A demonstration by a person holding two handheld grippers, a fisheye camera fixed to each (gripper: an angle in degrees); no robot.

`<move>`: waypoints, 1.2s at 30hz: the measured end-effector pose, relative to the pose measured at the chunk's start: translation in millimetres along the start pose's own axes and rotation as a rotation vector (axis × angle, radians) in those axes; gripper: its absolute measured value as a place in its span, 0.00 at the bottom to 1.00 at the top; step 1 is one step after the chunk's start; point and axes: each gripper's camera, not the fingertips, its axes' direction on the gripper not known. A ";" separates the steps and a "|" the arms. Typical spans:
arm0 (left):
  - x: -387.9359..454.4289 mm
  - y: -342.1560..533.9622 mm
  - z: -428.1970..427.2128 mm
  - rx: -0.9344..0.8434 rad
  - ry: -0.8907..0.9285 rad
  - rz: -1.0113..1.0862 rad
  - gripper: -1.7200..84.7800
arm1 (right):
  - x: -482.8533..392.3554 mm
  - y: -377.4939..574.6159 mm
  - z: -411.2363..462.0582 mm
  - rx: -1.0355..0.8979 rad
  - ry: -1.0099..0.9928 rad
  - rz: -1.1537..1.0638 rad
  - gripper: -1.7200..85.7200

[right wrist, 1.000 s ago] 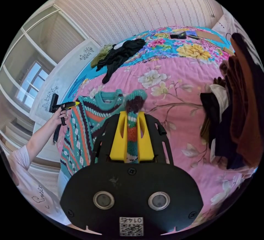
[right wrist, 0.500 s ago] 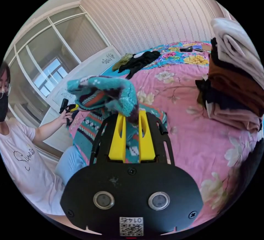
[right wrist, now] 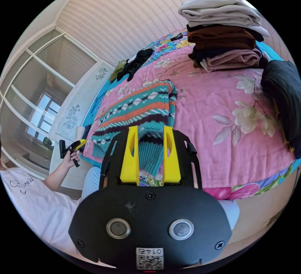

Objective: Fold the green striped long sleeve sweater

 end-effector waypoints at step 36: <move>86.0 227.8 171.1 -0.174 -0.289 0.431 0.01 | -133.7 67.1 155.3 -0.153 0.285 -0.432 0.03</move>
